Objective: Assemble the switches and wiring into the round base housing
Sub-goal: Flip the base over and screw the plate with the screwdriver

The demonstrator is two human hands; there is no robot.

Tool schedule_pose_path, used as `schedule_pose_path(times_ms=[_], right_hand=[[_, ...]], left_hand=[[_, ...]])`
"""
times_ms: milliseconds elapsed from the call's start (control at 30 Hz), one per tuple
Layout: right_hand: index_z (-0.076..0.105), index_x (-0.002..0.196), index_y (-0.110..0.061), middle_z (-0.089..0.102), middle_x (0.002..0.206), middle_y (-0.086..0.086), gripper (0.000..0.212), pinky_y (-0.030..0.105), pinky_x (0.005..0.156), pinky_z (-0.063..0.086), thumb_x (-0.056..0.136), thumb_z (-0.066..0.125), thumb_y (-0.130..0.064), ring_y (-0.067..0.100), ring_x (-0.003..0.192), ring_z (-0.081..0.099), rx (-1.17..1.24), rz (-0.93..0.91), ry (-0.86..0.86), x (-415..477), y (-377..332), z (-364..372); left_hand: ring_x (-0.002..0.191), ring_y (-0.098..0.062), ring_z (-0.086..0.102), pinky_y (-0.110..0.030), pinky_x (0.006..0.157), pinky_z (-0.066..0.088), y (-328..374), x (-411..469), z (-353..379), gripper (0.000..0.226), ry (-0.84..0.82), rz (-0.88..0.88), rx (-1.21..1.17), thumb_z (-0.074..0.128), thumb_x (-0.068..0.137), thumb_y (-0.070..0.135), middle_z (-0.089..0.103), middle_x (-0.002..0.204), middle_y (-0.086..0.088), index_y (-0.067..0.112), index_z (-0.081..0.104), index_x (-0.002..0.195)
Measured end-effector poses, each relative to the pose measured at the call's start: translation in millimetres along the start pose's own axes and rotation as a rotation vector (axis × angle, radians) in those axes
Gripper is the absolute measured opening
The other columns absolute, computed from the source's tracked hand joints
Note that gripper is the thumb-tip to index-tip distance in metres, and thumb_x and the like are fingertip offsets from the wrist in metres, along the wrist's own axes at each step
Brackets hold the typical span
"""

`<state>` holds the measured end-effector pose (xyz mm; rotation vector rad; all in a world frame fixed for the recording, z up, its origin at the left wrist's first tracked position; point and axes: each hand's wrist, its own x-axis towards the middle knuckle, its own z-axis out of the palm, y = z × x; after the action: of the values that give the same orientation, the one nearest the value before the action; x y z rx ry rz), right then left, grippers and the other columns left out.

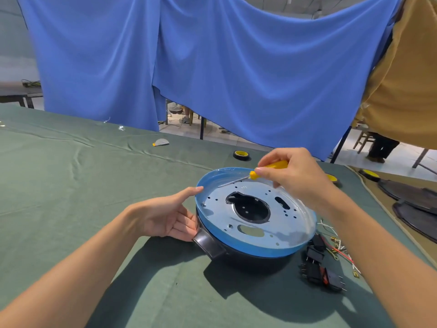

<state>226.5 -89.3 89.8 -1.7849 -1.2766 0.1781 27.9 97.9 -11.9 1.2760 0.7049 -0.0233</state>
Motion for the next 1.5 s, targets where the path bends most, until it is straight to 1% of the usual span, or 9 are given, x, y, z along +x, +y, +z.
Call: schedule_pose_path(times_ms=[167,533,833,1000,1067,1133,1200,1333,1500], right_hand=[[0.062,0.099,-0.005,0.067,0.080,0.018,0.023,0.025,0.046,0.046,0.081,0.076,-0.005,0.017,0.063,0.062,0.322,-0.053,-0.084,19.9,-17.4,20.9],[0.053,0.106,-0.017,0.059,0.080,0.017,0.016,0.047,0.061,0.055,0.093,0.060,-0.012,0.033,0.071,0.061,0.062,-0.350,0.065,23.3,-22.4,70.3],[0.050,0.110,-0.019,0.057,0.082,0.016,0.013,0.040,0.070,0.050,0.098,0.051,-0.012,0.032,0.079,0.060,0.037,-0.344,0.103,18.5,-32.0,64.3],[0.059,0.096,-0.027,0.048,0.083,-0.006,0.032,0.028,0.072,0.034,0.095,0.039,-0.002,0.001,0.079,0.048,-0.398,-0.347,-0.363,16.6,-48.7,48.1],[0.062,0.086,-0.028,0.049,0.081,-0.011,0.020,0.029,0.069,0.034,0.096,0.046,-0.028,-0.001,0.081,0.046,-0.507,-0.336,-0.522,6.5,-52.5,50.8],[0.059,0.075,-0.030,0.051,0.077,-0.011,0.042,0.031,0.068,0.042,0.081,0.043,-0.069,0.004,0.076,0.049,-0.630,-0.312,-0.587,-5.4,-51.4,54.4],[0.056,0.070,-0.028,0.049,0.076,-0.012,0.058,0.033,0.065,0.044,0.072,0.035,-0.082,0.007,0.074,0.050,-0.778,-0.339,-0.566,-14.5,-45.6,59.9],[0.059,0.068,-0.021,0.040,0.078,-0.010,0.048,0.033,0.064,0.037,0.092,0.038,-0.056,0.012,0.073,0.046,-0.772,-0.409,-0.553,-25.4,-38.2,73.1],[0.030,0.060,-0.026,0.028,0.076,-0.010,0.043,0.035,0.063,0.035,0.100,0.042,-0.036,0.021,0.069,0.043,-0.763,-0.464,-0.498,-32.1,-38.1,84.4]], left_hand=[[0.065,-0.024,0.069,-0.035,0.068,0.059,-8.1,4.3,-5.9,0.075,-0.059,0.043,-0.071,0.072,0.059,0.074,0.067,0.076,-0.019,0.000,0.074,0.072],[0.066,-0.026,0.070,-0.036,0.068,0.059,-11.0,10.6,-7.9,0.073,-0.063,0.070,-0.086,0.072,0.059,0.070,0.067,0.076,-0.021,-0.002,0.074,0.072],[0.065,-0.025,0.070,-0.035,0.068,0.059,-11.3,10.1,-7.5,0.073,-0.079,0.089,-0.084,0.074,0.056,0.071,0.069,0.074,-0.020,-0.001,0.075,0.070],[0.062,-0.024,0.069,-0.034,0.067,0.059,-11.8,8.3,-7.0,0.076,-0.076,0.090,-0.091,0.072,0.060,0.072,0.068,0.075,-0.020,-0.003,0.075,0.073],[0.061,-0.023,0.068,-0.034,0.067,0.059,-12.4,7.5,-5.9,0.077,-0.069,0.098,-0.092,0.071,0.062,0.071,0.067,0.077,-0.021,-0.004,0.074,0.077],[0.061,-0.024,0.066,-0.034,0.068,0.059,-13.3,6.6,-4.4,0.076,-0.054,0.113,-0.094,0.070,0.063,0.070,0.065,0.075,-0.020,-0.004,0.071,0.079],[0.062,-0.023,0.066,-0.034,0.068,0.059,-13.9,5.5,-2.8,0.075,-0.033,0.119,-0.093,0.069,0.065,0.068,0.063,0.071,-0.018,-0.005,0.068,0.081],[0.061,-0.022,0.066,-0.033,0.065,0.059,-13.2,2.9,-0.3,0.073,-0.013,0.102,-0.096,0.066,0.071,0.064,0.060,0.071,-0.017,-0.007,0.062,0.091],[0.060,-0.023,0.065,-0.033,0.064,0.059,-12.6,0.6,1.9,0.071,-0.006,0.101,-0.123,0.068,0.067,0.060,0.059,0.072,-0.017,-0.006,0.061,0.089]])
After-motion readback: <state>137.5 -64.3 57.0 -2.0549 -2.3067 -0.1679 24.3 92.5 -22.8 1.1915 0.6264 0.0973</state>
